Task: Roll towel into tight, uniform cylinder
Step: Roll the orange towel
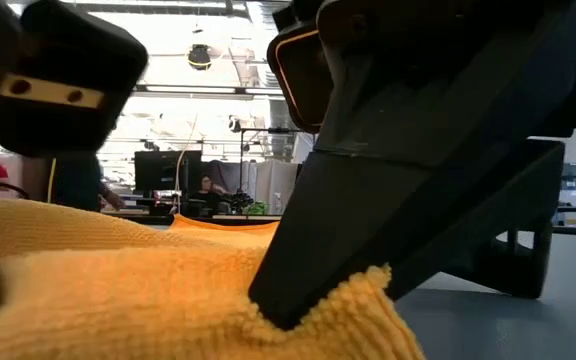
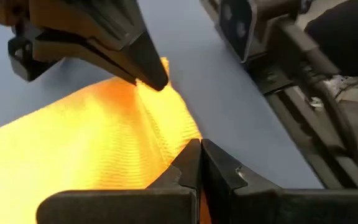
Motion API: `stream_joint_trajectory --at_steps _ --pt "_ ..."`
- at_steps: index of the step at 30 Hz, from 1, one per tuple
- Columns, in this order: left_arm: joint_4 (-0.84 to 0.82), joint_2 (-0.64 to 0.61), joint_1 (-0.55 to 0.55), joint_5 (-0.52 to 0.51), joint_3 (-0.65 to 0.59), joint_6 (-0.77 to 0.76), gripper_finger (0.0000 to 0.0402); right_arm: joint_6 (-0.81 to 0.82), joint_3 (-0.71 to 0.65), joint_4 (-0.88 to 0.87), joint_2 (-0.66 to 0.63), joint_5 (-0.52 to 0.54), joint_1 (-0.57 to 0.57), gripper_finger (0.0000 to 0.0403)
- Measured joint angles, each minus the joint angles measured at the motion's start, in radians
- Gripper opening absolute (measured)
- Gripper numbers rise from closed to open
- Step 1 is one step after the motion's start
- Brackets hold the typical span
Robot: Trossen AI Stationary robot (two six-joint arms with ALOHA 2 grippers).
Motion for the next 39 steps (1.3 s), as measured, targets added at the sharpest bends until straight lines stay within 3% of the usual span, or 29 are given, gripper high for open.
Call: stream_joint_trajectory --at_steps 13,28,39 --pt "-0.035 0.0 0.032 0.087 0.002 -0.045 0.0 0.143 0.0 0.0 0.0 0.024 -0.006 0.0068" --pt "-0.046 0.0 0.032 0.087 0.002 -0.045 0.0 0.103 -0.003 -0.043 -0.04 -0.01 0.013 0.0158" --pt "-0.048 0.0 0.032 0.107 0.001 -0.054 0.0 0.0 -0.002 -0.108 -0.071 -0.059 0.004 0.0174"
